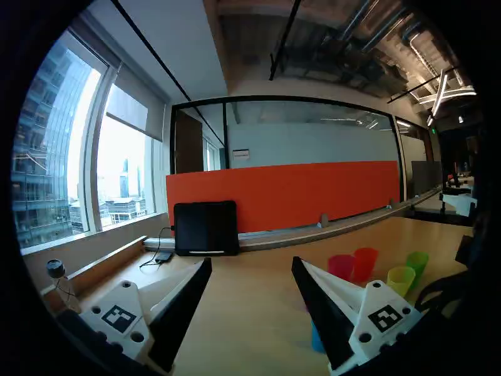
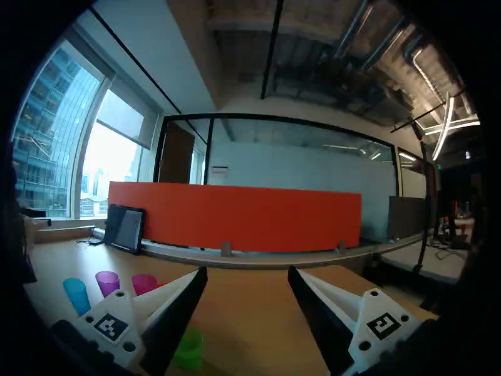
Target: Pour water
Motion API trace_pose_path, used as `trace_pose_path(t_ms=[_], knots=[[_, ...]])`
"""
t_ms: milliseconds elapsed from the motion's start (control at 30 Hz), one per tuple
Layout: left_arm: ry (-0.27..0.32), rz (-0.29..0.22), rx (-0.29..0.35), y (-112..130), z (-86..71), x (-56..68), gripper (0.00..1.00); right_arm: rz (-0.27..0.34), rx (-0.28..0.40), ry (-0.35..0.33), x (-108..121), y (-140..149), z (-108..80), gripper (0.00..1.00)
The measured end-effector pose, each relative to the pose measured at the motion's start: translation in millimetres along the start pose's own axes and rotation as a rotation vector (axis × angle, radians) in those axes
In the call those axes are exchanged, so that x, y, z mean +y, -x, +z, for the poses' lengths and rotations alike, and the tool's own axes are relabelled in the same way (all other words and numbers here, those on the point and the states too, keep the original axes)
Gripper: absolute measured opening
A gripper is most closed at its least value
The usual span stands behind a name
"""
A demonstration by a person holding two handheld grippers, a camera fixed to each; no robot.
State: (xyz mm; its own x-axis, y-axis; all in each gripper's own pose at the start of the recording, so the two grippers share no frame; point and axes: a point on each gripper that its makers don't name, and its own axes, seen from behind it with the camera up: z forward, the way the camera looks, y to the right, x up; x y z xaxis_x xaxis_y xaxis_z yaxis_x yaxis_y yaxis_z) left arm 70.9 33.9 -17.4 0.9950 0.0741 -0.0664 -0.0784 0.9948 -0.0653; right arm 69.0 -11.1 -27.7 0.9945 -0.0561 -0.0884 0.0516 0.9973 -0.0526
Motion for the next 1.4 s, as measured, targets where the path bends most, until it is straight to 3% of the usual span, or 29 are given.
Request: trace_pose_path(t_ms=[467,1400], knots=[[-0.053,0.009,0.015,17,3.0,-9.8,0.95,0.010,-0.001,0.020,7,3,-2.7,1.00],[-0.056,-0.052,-0.010,73,1.5,-20.3,0.95,0.012,-0.001,0.008,-10,-8,-5.9,1.00]])
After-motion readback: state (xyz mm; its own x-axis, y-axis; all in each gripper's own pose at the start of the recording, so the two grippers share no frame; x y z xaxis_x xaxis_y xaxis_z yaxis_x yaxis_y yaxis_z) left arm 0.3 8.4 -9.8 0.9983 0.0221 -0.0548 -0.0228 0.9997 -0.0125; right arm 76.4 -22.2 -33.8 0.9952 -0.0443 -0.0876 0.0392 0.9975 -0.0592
